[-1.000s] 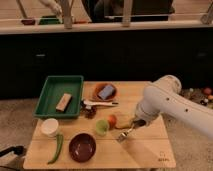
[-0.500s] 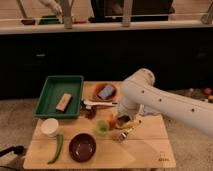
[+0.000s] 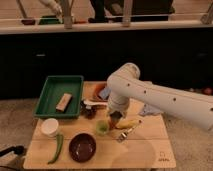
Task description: Stack cups on top of each other
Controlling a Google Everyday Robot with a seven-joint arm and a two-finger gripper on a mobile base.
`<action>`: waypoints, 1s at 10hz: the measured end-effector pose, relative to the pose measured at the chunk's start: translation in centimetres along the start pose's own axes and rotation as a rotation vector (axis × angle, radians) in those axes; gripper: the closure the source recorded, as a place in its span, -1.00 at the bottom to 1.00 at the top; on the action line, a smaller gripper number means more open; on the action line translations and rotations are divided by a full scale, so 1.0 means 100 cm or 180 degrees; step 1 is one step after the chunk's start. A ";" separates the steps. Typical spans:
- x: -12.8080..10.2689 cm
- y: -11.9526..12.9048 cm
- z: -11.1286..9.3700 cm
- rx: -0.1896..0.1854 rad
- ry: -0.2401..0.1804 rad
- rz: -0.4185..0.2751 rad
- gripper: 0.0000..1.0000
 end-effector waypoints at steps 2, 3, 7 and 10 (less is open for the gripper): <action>-0.006 -0.021 0.002 -0.0003 -0.0046 0.0009 0.98; -0.009 -0.025 0.002 0.0006 -0.0058 0.0006 0.98; -0.018 -0.043 0.009 0.0145 -0.0171 0.0005 0.98; -0.020 -0.050 0.020 0.0196 -0.0274 -0.0001 0.98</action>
